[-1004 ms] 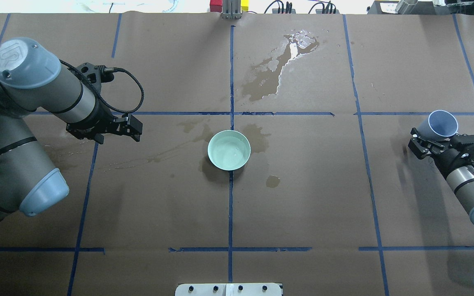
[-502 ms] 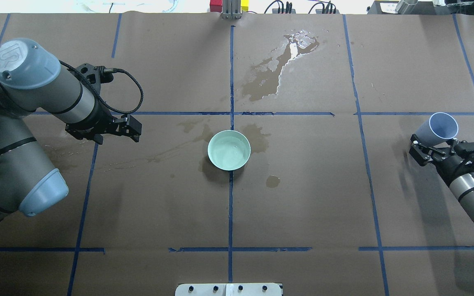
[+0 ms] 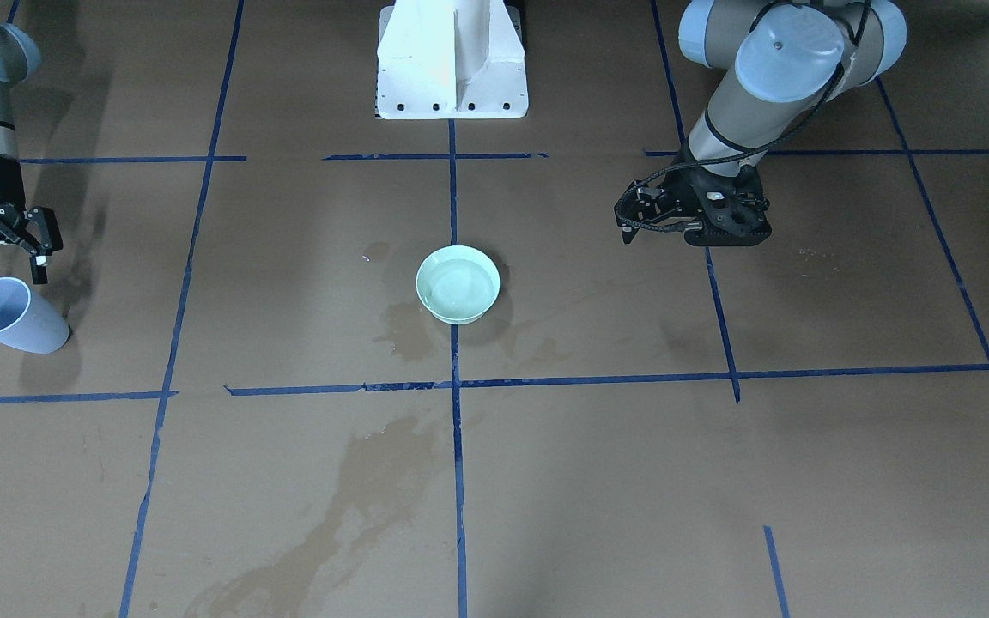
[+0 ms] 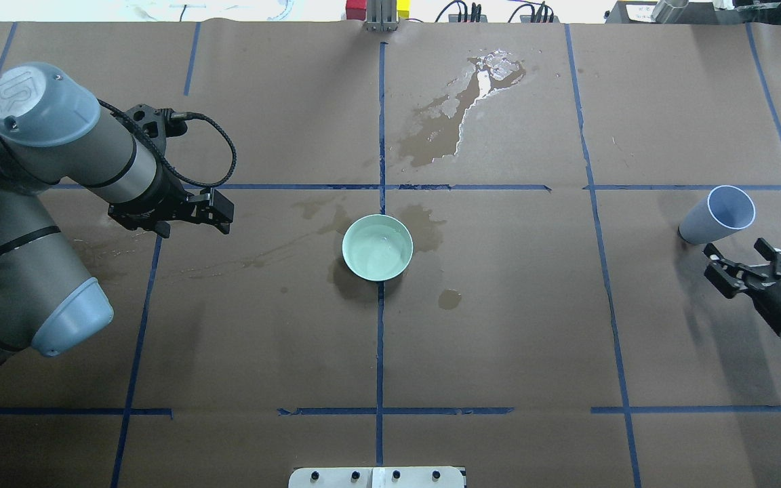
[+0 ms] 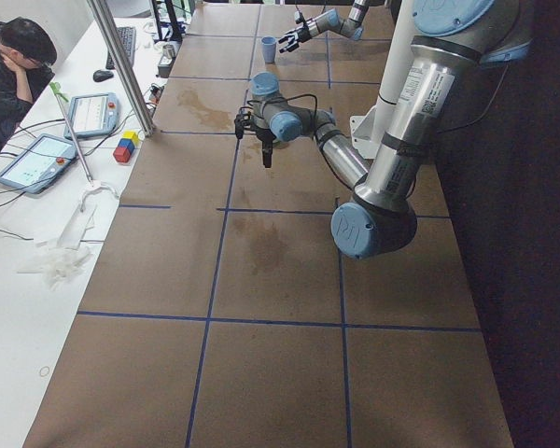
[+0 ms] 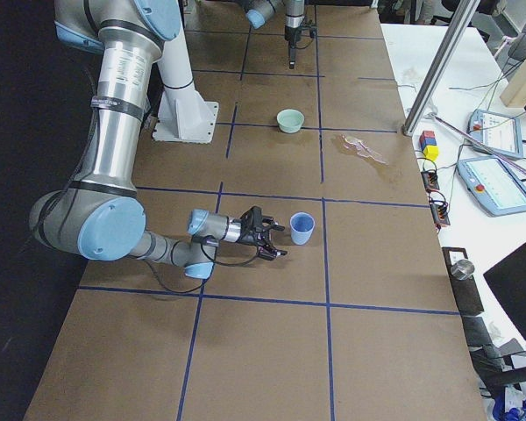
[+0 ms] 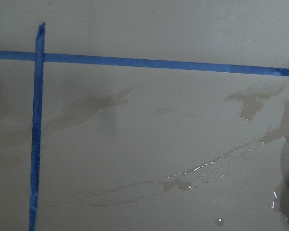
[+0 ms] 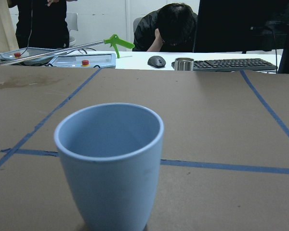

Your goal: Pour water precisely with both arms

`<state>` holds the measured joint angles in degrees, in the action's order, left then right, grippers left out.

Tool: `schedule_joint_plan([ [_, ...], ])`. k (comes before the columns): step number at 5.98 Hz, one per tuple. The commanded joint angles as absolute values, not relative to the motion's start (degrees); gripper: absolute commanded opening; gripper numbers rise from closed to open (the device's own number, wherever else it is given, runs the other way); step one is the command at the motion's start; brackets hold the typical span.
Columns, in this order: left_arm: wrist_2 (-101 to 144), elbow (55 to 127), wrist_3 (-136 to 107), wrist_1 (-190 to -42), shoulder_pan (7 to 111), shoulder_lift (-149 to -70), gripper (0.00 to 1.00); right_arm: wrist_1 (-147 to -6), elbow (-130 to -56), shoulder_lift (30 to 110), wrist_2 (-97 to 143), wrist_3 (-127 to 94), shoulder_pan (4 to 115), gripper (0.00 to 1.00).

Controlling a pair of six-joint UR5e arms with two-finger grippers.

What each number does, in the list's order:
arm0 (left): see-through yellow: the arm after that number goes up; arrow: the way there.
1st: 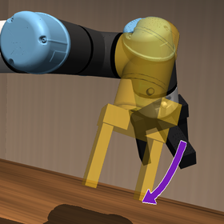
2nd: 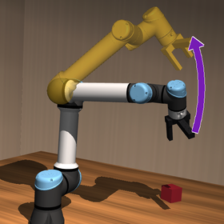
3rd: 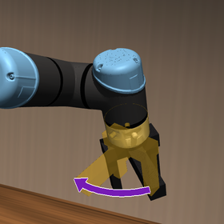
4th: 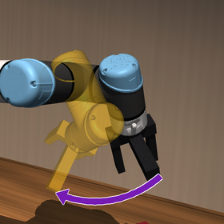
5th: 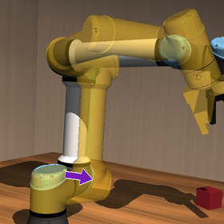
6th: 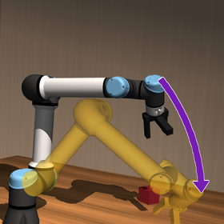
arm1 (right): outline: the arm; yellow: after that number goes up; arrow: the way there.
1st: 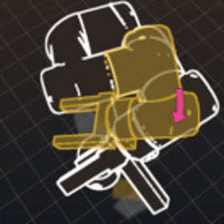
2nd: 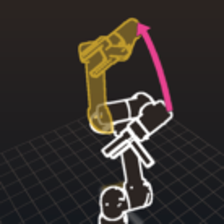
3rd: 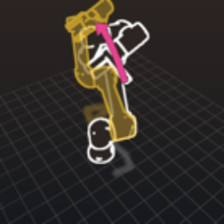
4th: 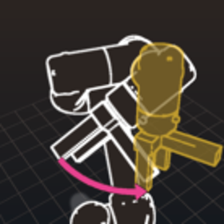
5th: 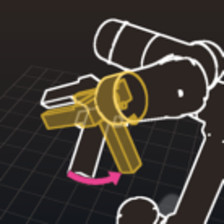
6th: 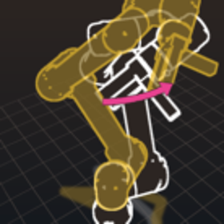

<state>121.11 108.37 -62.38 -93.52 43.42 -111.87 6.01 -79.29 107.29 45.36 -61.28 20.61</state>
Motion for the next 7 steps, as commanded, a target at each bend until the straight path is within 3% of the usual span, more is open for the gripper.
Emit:
schedule_joint_plan([
  [1, 121.1, 108.5, -62.7, -93.5, 43.4, -112.1, 1.00, 10.5, -79.3, 110.9, 45.8, -61.0, 19.7, 1.00],
  [5, 120.3, 108.5, -63.8, -93.4, 43.4, -112.1, 1.00, 12.2, -80.1, 114.4, 51.7, -54.9, 20.6, 1.00],
  [7, 120.1, 108.5, -63.8, -93.4, 43.4, -112.1, 1.00, 12.3, -80.3, 114.5, 63.0, -50.7, 31.4, 1.00],
])
